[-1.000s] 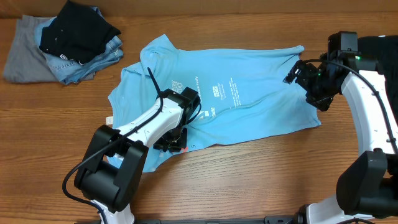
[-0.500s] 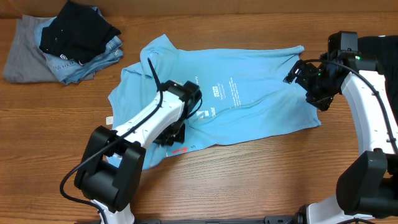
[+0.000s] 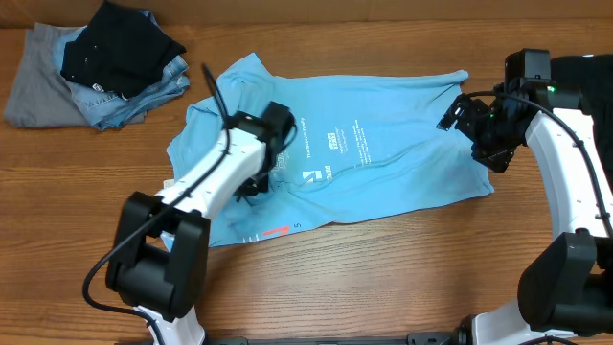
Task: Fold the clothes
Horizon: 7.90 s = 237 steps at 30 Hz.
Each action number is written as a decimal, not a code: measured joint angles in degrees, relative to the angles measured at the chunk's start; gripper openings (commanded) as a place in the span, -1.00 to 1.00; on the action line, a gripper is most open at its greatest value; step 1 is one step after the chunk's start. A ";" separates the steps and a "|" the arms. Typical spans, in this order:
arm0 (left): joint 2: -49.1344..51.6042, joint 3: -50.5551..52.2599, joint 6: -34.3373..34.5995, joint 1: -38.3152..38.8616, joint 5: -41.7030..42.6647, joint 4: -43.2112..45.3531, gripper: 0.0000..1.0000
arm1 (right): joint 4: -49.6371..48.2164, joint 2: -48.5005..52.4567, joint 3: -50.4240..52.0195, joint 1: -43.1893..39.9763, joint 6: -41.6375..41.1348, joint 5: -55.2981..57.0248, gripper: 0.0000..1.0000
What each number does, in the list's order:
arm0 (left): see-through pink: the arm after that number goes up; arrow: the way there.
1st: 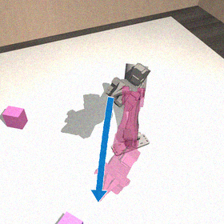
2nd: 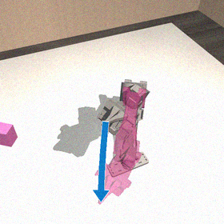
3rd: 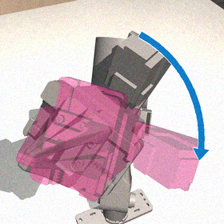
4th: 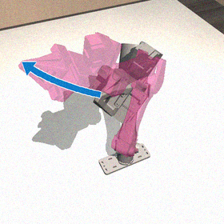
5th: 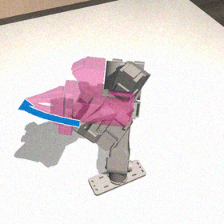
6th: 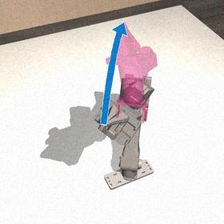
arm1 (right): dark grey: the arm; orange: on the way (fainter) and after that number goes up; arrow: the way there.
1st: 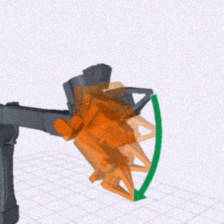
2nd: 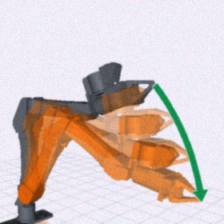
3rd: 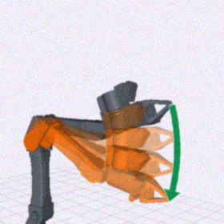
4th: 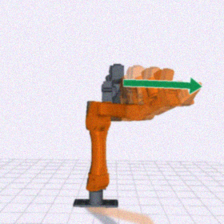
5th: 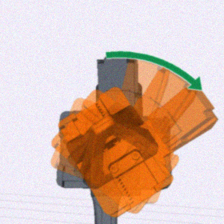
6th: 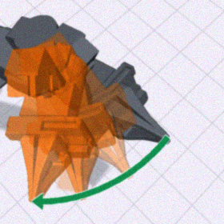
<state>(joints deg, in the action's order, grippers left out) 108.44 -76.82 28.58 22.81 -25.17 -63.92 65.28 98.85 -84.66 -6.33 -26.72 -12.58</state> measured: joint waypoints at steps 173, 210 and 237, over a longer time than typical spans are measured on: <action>-4.20 18.99 -4.92 -25.07 28.79 4.81 -0.92 | -14.19 7.19 21.97 -11.67 -6.51 2.29 -0.93; -15.06 2.29 -3.23 -24.87 28.20 -5.22 -0.92 | -11.67 -1.66 18.58 -11.56 -6.60 1.40 -0.89; 5.97 6.01 -3.21 -18.21 29.92 -1.40 -0.92 | -14.62 7.54 21.09 -7.50 -10.14 6.05 -0.93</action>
<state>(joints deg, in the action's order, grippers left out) 114.41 -70.81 25.36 4.60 4.75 -65.32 50.65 106.39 -63.57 -13.82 -36.86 -6.52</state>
